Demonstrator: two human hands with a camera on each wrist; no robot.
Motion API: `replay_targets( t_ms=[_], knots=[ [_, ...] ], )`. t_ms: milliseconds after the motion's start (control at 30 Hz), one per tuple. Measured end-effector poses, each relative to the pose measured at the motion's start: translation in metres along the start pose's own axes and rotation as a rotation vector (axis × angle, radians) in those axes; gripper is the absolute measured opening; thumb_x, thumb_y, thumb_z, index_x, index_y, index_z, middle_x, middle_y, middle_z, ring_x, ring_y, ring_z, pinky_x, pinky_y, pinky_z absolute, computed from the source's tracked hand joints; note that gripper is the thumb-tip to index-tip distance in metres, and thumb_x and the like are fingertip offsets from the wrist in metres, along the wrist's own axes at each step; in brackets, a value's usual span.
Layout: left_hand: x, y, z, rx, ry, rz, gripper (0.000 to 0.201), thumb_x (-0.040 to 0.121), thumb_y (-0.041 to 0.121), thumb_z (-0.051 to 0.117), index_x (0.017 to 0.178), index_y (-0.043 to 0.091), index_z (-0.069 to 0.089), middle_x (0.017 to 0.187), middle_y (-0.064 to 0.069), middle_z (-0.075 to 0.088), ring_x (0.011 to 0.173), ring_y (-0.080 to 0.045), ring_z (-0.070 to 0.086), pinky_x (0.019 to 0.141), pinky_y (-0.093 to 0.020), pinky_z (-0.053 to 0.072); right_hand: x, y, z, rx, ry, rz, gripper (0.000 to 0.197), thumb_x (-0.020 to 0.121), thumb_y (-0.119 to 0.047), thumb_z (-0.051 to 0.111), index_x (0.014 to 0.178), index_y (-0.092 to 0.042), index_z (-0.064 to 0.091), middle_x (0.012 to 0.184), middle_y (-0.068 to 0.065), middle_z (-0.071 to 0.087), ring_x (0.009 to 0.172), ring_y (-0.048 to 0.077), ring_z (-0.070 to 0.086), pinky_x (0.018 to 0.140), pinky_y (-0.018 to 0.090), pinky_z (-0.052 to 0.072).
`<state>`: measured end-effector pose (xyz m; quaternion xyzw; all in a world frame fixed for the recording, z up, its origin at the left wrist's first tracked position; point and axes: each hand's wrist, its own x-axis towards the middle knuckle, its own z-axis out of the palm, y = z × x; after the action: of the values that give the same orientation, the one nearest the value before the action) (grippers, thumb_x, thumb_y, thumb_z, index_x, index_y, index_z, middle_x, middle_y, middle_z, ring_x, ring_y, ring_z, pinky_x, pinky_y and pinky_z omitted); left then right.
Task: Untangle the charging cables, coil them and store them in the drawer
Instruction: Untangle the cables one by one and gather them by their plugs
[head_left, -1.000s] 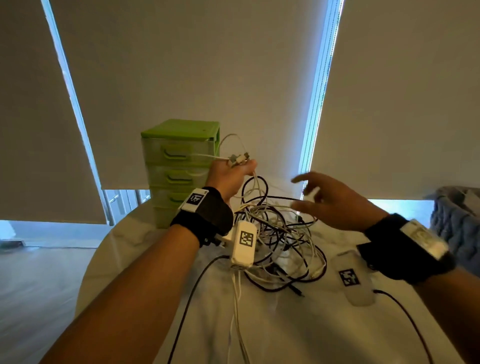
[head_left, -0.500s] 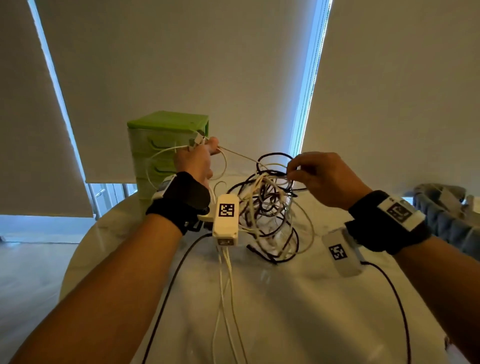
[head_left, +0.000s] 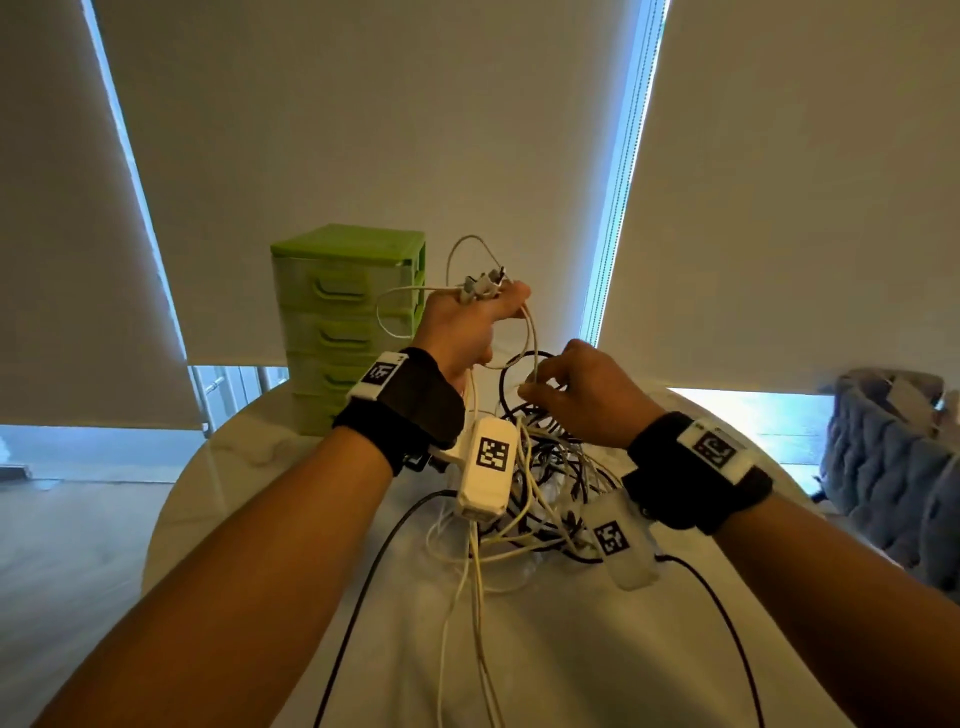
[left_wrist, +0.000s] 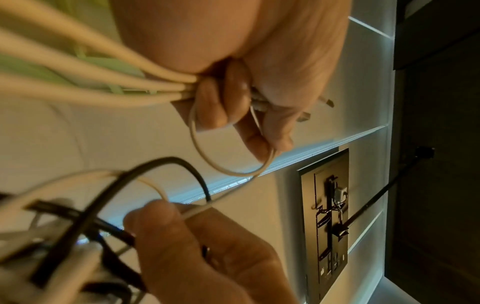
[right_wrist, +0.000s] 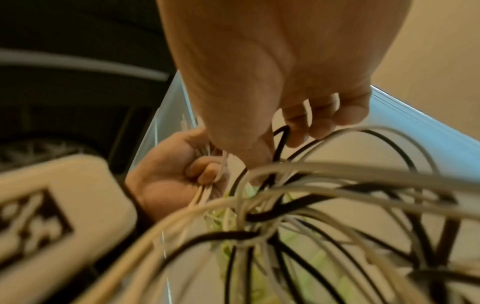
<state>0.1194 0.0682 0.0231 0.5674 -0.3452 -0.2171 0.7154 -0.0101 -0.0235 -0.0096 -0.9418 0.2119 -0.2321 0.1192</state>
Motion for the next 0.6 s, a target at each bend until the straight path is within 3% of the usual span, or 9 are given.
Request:
replay_targets(
  t_ms=[100,167,233,300,367,467,533,600],
  knots=[
    [0.000,0.001,-0.013,0.132,-0.072,0.024,0.021,0.083,0.037,0.073,0.093,0.018,0.072,0.074,0.003,0.063,0.042,-0.005,0.034,0.047,-0.022,0.029,0.007,-0.001,-0.012,0.149,0.064,0.048,0.028,0.093,-0.031,0.061,0.081,-0.009,0.071,0.076,0.001,0.063,0.073,0.014,0.056,0.064,0.025,0.040],
    [-0.006,-0.005,-0.018,0.313,-0.207,-0.043,0.019,0.082,0.037,0.074,0.087,0.021,0.068,0.059,0.015,0.055,0.050,-0.003,0.042,0.050,-0.022,0.032,0.011,0.000,-0.022,0.217,0.126,0.046,0.031,0.094,-0.031,0.060,0.079,-0.006,0.072,0.074,0.012,0.067,0.067,0.021,0.059,0.064,0.031,0.045],
    [-0.011,-0.017,-0.019,0.394,-0.321,-0.146,0.025,0.081,0.041,0.074,0.076,0.022,0.060,0.054,0.012,0.045,0.051,-0.007,0.039,0.048,-0.021,0.031,0.015,-0.002,-0.028,0.248,0.149,0.041,0.025,0.094,-0.029,0.060,0.085,-0.010,0.075,0.078,0.009,0.070,0.072,0.022,0.063,0.070,0.034,0.051],
    [-0.010,-0.024,-0.019,0.384,-0.339,-0.185,0.031,0.078,0.044,0.075,0.071,0.021,0.055,0.056,0.009,0.043,0.048,-0.008,0.034,0.047,-0.022,0.028,0.019,-0.004,-0.031,0.223,0.163,0.037,0.019,0.093,-0.025,0.061,0.092,-0.014,0.076,0.081,0.001,0.071,0.076,0.018,0.065,0.073,0.031,0.051],
    [-0.008,-0.024,-0.019,0.359,-0.357,-0.191,0.031,0.078,0.040,0.076,0.077,0.018,0.055,0.064,0.004,0.043,0.048,-0.009,0.031,0.045,-0.022,0.026,0.019,-0.003,-0.030,0.181,0.183,0.065,0.017,0.094,-0.022,0.060,0.099,-0.016,0.076,0.087,-0.005,0.069,0.079,0.014,0.064,0.073,0.026,0.050],
    [-0.010,-0.020,-0.015,0.367,-0.374,-0.153,0.021,0.084,0.024,0.073,0.076,0.018,0.055,0.056,0.008,0.049,0.042,-0.005,0.038,0.043,-0.019,0.030,0.019,0.004,-0.028,0.119,0.215,0.104,0.018,0.094,-0.020,0.059,0.102,-0.017,0.075,0.095,-0.001,0.071,0.084,0.016,0.064,0.075,0.027,0.048],
    [-0.010,-0.014,-0.012,0.396,-0.396,-0.127,0.015,0.083,0.017,0.072,0.084,0.017,0.058,0.061,0.007,0.054,0.046,-0.003,0.044,0.044,-0.019,0.034,0.017,0.007,-0.031,0.131,0.275,0.120,0.019,0.094,-0.021,0.059,0.103,-0.017,0.075,0.100,0.001,0.073,0.086,0.016,0.064,0.077,0.029,0.049],
    [-0.010,-0.008,-0.011,0.442,-0.419,-0.087,0.021,0.081,0.012,0.072,0.096,0.017,0.059,0.074,0.003,0.056,0.057,-0.007,0.048,0.047,-0.020,0.038,0.017,0.009,-0.035,0.151,0.344,0.136,0.020,0.094,-0.021,0.060,0.106,-0.016,0.074,0.107,0.001,0.072,0.089,0.012,0.063,0.081,0.027,0.048]
  ],
)
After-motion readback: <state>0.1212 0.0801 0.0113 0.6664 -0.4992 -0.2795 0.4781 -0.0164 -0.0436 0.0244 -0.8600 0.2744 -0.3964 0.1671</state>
